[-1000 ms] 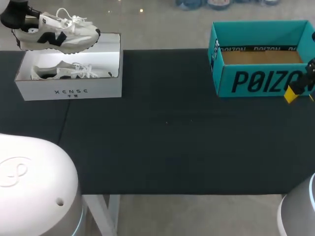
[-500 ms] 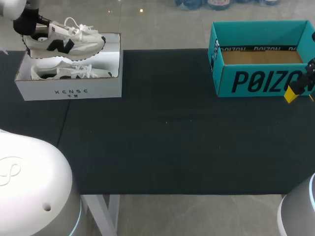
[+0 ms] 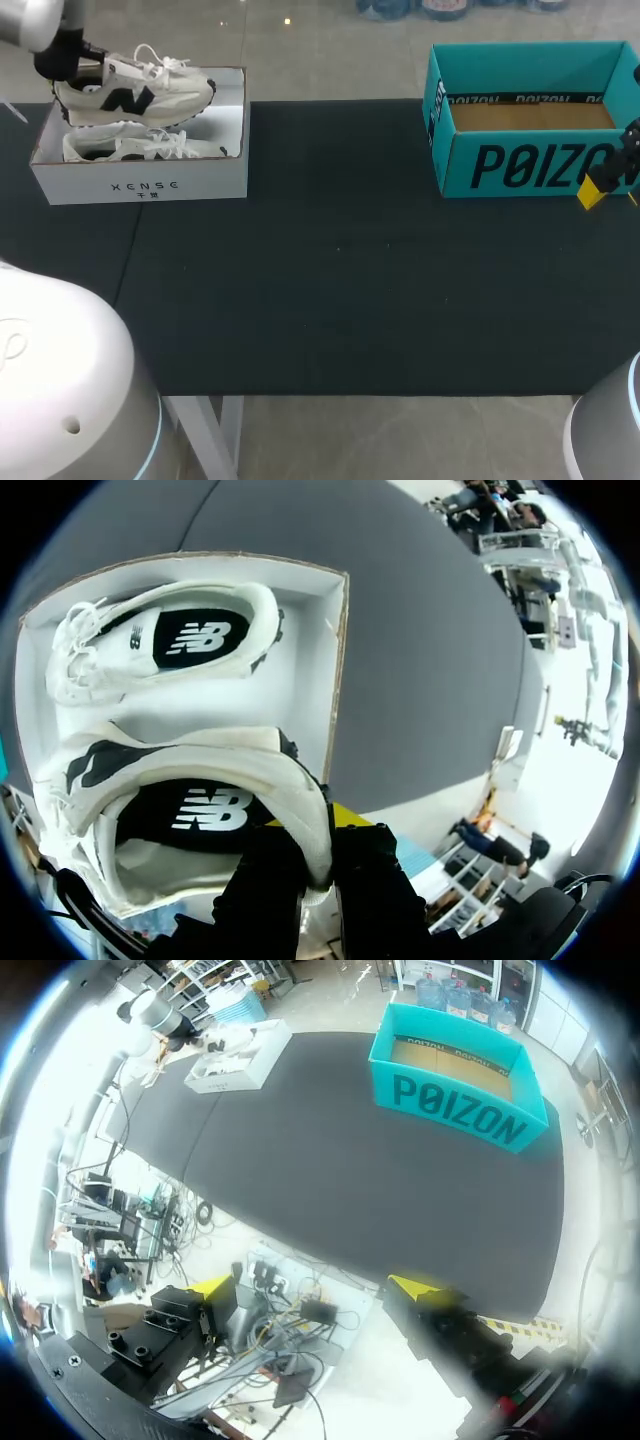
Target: Take the shoe out of the shoebox, open the shoe tongue, remove and reinsert the insole, then place the shoe into the shoebox
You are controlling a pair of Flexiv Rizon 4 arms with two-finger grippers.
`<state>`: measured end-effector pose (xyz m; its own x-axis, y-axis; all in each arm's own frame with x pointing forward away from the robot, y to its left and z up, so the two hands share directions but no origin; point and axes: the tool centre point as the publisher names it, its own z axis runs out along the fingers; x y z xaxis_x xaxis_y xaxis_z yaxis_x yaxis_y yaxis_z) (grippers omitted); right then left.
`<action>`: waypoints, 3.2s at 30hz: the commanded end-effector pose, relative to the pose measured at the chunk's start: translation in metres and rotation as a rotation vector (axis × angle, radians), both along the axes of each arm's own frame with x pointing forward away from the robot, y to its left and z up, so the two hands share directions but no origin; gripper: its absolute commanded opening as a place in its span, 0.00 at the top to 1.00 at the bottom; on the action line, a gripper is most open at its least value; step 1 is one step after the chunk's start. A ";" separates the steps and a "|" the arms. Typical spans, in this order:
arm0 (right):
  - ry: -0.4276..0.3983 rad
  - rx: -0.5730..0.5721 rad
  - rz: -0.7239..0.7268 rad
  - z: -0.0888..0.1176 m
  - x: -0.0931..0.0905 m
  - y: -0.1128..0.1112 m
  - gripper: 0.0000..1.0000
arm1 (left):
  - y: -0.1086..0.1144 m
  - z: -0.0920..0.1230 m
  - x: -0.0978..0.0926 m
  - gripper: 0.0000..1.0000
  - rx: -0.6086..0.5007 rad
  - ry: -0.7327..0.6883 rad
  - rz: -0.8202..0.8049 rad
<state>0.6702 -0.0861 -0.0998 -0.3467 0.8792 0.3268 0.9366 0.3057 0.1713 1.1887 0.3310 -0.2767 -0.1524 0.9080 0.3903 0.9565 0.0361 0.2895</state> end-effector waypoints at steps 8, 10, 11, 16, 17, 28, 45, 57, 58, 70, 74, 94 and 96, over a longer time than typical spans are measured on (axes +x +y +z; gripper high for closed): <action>0.005 -0.001 0.001 0.000 0.002 0.001 0.00 | -0.012 -0.022 0.026 1.00 -0.007 0.047 -0.045; 0.005 -0.001 0.001 0.000 0.002 0.001 0.00 | -0.017 -0.029 0.025 1.00 0.000 0.054 -0.058; 0.005 -0.001 0.001 0.000 0.002 0.001 0.00 | -0.019 -0.032 0.024 1.00 -0.004 0.060 -0.063; 0.005 -0.001 0.001 0.000 0.002 0.001 0.00 | -0.022 -0.043 0.023 1.00 -0.008 0.076 -0.064; 0.005 -0.001 0.001 0.000 0.002 0.001 0.00 | -0.021 -0.045 0.022 1.00 -0.009 0.078 -0.063; 0.005 -0.001 0.001 0.000 0.002 0.001 0.00 | -0.018 -0.063 0.017 1.00 -0.005 0.098 -0.058; 0.005 -0.001 0.001 0.000 0.002 0.001 0.00 | -0.017 -0.067 0.010 0.00 -0.068 0.096 -0.110; 0.005 -0.001 0.001 0.000 0.002 0.001 0.00 | -0.015 0.001 0.003 0.00 -0.126 -0.030 -0.105; 0.005 -0.001 0.001 0.000 0.002 0.001 0.00 | -0.016 0.006 0.002 0.00 -0.129 -0.041 -0.109; 0.005 -0.001 0.001 0.000 0.002 0.001 0.00 | -0.027 0.000 -0.016 0.00 -0.163 -0.049 -0.069; 0.005 -0.001 0.001 0.000 0.002 0.001 0.00 | -0.035 0.013 -0.029 0.00 -0.243 -0.079 -0.053; 0.005 -0.001 0.001 0.000 0.002 0.001 0.00 | -0.056 0.077 -0.132 0.00 -0.390 -0.009 -0.011; 0.005 -0.001 0.001 0.000 0.002 0.001 0.00 | -0.054 0.078 -0.141 0.00 -0.387 0.012 0.019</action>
<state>0.6702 -0.0860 -0.0998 -0.3468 0.8792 0.3268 0.9366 0.3057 0.1713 1.0728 0.2745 -0.2127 -0.1526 0.9880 0.0242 0.9612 0.1427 0.2361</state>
